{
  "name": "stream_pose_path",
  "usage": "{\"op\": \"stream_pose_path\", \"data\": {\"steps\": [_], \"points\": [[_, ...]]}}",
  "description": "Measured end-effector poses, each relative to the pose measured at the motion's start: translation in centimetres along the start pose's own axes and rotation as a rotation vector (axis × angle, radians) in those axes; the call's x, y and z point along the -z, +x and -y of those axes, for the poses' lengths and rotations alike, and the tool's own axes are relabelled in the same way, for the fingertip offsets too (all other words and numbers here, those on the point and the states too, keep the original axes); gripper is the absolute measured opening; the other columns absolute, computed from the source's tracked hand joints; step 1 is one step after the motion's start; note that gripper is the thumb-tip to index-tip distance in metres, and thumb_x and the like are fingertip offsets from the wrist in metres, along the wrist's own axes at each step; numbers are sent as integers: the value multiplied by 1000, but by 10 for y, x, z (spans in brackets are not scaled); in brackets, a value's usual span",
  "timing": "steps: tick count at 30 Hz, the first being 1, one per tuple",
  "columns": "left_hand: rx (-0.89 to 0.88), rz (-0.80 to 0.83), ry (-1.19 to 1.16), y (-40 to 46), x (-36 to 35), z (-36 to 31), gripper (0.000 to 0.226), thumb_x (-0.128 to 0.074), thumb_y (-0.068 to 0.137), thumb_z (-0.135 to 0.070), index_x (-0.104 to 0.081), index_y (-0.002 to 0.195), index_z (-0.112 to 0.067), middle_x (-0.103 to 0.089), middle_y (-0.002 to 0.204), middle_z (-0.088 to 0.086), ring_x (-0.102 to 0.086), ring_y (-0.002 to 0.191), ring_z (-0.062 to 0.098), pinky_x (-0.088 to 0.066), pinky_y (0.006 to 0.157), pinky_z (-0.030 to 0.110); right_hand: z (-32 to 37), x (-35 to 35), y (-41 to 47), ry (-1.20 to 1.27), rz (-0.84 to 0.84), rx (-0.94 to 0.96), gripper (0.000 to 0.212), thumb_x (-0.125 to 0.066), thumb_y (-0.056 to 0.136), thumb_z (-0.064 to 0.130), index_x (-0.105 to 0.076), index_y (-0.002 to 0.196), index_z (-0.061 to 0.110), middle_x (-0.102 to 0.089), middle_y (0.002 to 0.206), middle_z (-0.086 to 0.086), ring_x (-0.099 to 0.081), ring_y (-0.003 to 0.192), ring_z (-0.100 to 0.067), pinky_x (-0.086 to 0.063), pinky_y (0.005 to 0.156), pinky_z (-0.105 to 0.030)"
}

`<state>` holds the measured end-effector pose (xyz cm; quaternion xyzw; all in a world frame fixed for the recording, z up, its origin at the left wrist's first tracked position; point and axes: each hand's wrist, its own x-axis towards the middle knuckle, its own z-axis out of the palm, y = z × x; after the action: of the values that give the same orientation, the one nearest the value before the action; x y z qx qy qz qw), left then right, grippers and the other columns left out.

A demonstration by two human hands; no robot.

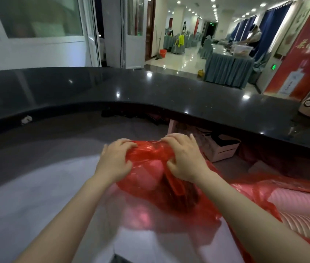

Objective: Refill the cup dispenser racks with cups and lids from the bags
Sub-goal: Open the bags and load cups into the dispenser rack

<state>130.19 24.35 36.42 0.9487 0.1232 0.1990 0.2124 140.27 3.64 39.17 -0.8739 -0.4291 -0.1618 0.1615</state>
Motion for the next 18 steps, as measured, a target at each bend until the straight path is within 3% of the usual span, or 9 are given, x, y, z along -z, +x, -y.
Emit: {"op": "stream_pose_path", "data": {"steps": [3, 5, 7, 10, 13, 16, 18], "points": [[-25, 125, 61, 6, -13, -21, 47, -65, 82, -38, -52, 127, -33, -54, 130, -14, -45, 127, 13, -20, 114, 53, 15, -15, 5, -134, 206, 55, 57, -59, 80, 29, -46, 136, 25, -54, 129, 2, -41, 127, -22, -12, 113, -58], [7, 133, 68, 7, -22, -20, 33, -64, 84, -42, -57, 116, -35, -63, 118, -13, -56, 115, 16, -34, 105, 41, 8, -22, 3, -199, 282, 25, 48, -57, 86, 22, -48, 133, 27, -57, 122, 3, -44, 124, -22, -8, 116, -54], [51, 133, 1, 4, -28, -12, 17, -61, 87, -36, -61, 103, -32, -68, 106, -8, -61, 101, 22, -48, 85, 36, -3, -24, -4, -200, 268, 4, 37, -56, 87, 17, -53, 123, 28, -62, 113, 5, -51, 116, -20, -8, 116, -50], [141, 69, -14, 3, -30, 4, 11, -53, 89, -28, -60, 98, -28, -70, 99, 0, -62, 94, 30, -48, 73, 36, -19, -23, -10, -217, 173, 11, 23, -54, 92, 24, -58, 114, 26, -70, 95, 3, -63, 97, -21, -9, 117, -47], [307, -6, -53, 11, -26, 20, 15, -48, 89, -21, -60, 96, -24, -70, 95, 7, -62, 90, 33, -45, 69, 35, -32, -17, -11, -251, 161, -65, 30, -42, 99, 34, -52, 126, 28, -70, 94, 2, -64, 97, -21, -11, 116, -48], [446, -61, -121, 18, -21, 33, 24, -45, 87, -17, -60, 105, -24, -70, 101, 6, -61, 94, 33, -46, 72, 34, -47, -9, -14, -250, 173, -144, 45, -41, 96, 21, -37, 138, 37, -69, 104, 2, -60, 108, -19, -13, 115, -49], [511, -104, -157, 22, -17, 41, 29, -45, 87, -16, -59, 111, -23, -68, 106, 7, -60, 98, 33, -44, 74, 33, -56, -3, -14, -220, 143, -193, 44, -42, 94, 20, -40, 135, 37, -68, 108, 1, -58, 113, -21, -15, 114, -50]]}}
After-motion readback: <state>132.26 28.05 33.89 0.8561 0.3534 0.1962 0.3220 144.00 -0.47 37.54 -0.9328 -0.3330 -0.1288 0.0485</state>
